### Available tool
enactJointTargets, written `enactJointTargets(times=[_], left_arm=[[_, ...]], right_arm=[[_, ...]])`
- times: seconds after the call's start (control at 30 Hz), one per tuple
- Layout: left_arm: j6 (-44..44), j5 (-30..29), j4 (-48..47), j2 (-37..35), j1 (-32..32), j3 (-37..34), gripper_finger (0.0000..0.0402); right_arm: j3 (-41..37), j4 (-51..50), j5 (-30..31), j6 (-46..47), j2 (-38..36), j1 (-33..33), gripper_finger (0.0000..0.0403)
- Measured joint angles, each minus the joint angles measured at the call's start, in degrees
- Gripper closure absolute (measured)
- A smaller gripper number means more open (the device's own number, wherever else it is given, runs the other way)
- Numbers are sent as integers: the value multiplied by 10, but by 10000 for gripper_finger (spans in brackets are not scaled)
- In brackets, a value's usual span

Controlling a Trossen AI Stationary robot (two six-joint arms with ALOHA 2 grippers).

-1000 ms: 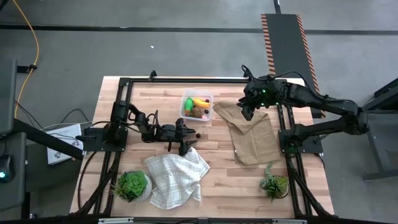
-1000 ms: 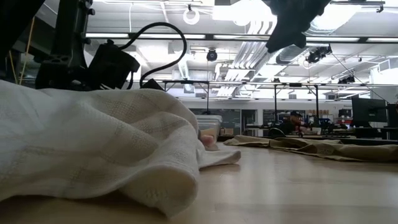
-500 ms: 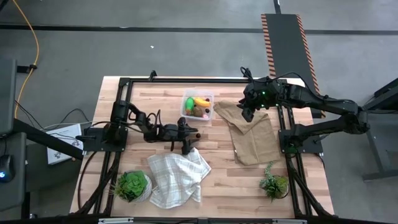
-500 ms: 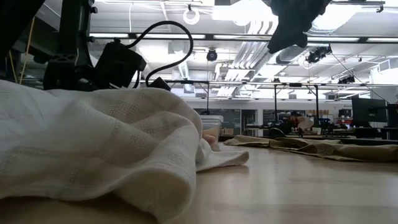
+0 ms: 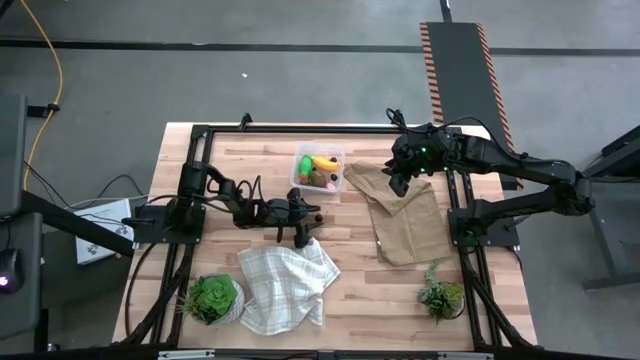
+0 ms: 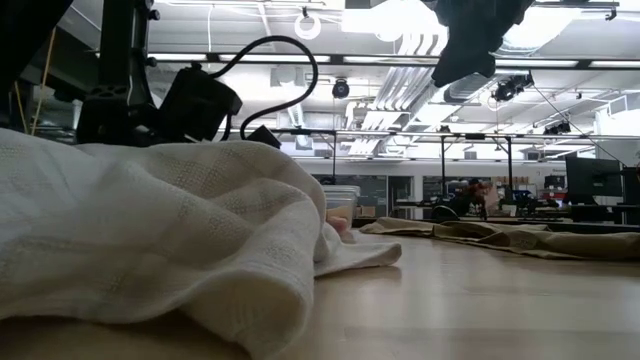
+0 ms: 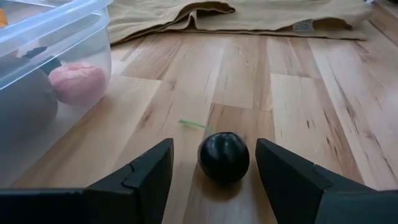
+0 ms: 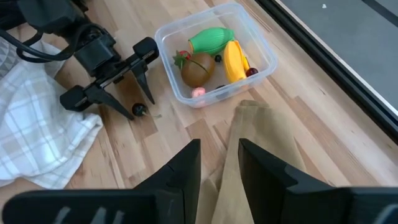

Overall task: Pick and placing Produce into tupperware
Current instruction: Put the black cherry into the transparent bin

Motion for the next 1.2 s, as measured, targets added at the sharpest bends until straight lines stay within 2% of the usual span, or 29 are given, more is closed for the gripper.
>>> enactJointTargets(times=[0.37, 0.93, 1.07, 1.2], left_arm=[[-1, 1, -2, 0, 0, 0, 188], [-1, 1, -1, 0, -1, 0, 285], [-1, 1, -1, 0, -1, 0, 295], [-2, 1, -1, 0, -1, 0, 286]], right_arm=[[0, 0, 0, -10, 0, 0, 304], [0, -2, 0, -13, 0, 0, 304], [0, -5, 0, -13, 0, 0, 304], [0, -5, 0, -13, 0, 0, 304]])
